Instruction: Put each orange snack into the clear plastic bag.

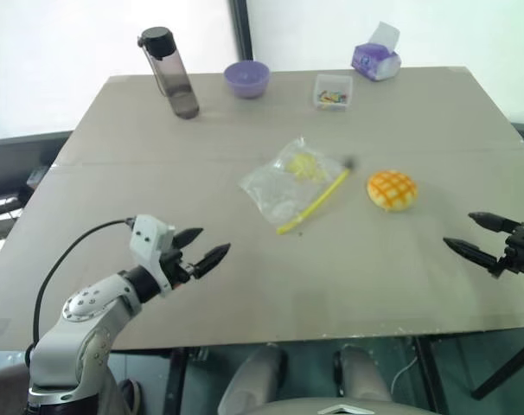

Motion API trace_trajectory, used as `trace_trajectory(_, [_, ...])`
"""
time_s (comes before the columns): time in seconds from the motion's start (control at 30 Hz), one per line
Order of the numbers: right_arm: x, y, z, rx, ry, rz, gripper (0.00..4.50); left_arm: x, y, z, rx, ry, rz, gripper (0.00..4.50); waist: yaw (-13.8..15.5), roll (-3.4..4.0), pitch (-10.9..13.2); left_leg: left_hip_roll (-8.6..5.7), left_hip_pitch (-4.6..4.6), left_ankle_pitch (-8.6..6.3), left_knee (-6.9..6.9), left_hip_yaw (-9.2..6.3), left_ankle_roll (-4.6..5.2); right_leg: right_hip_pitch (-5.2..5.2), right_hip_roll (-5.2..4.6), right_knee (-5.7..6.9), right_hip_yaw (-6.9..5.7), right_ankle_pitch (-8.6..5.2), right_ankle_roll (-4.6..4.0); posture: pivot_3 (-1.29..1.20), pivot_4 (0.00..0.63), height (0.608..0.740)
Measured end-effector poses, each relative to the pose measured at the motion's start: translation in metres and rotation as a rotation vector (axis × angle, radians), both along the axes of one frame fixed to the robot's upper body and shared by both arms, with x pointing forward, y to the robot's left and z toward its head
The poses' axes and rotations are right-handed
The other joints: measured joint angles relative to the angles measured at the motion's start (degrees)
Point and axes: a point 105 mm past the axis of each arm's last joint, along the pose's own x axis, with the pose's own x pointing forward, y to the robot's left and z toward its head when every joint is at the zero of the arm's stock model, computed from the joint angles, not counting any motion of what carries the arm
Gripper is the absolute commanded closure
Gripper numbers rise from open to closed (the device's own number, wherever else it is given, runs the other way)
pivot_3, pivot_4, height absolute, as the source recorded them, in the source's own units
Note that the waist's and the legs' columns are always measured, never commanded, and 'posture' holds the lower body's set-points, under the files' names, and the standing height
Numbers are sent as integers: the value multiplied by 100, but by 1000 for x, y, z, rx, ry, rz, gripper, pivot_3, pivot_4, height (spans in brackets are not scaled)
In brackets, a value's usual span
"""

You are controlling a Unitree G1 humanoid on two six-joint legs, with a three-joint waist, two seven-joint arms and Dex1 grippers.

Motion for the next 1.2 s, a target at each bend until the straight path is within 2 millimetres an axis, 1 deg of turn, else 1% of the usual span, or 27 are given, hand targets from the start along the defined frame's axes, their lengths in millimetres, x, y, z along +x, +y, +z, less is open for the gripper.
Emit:
trace_trajectory(0.07, [0,0,0,-1,0,2,0,0,0,0,-2,-1,2,395,1,0,0,0,0,0,0,0,0,0,0,0,0,0,0,0,150,740])
trace_trajectory(0.2, [-7,-1,-8,-13,17,9,0,1,-2,-2,-13,1,15,395,8,0,0,0,0,0,-1,0,-1,0,-1,-1,0,0,0,0,150,740])
trace_trajectory(0.37, [-7,0,-7,-20,4,16,0,1,-6,-5,-14,9,8,395,-6,0,0,0,1,0,-1,0,0,0,0,0,1,0,0,0,150,740])
trace_trajectory(0.83, [-8,0,-6,-29,-13,25,0,2,-7,-6,-13,9,11,395,4,0,0,0,0,0,-2,0,-1,0,0,-1,0,0,0,0,150,740])
trace_trajectory(0.97, [-10,6,-3,-25,-24,49,0,3,-8,-6,-12,10,8,395,2,0,0,0,0,0,-2,0,0,0,0,-1,1,0,0,0,150,740])
trace_trajectory(1.03, [-10,16,3,2,-48,76,0,10,-13,-6,-5,1,15,395,8,0,-1,0,1,0,-1,0,0,1,0,0,0,0,0,0,150,740])
trace_trajectory(1.13, [-12,33,11,54,-78,129,0,34,-19,-9,11,3,82,395,31,-2,0,-2,0,0,0,-4,0,2,0,1,-4,1,1,0,150,740])
trace_trajectory(1.2, [-13,39,14,64,-89,149,0,41,-24,-9,-6,7,96,395,20,-3,1,-2,-2,9,2,-3,-15,1,0,0,-2,1,1,0,150,740])
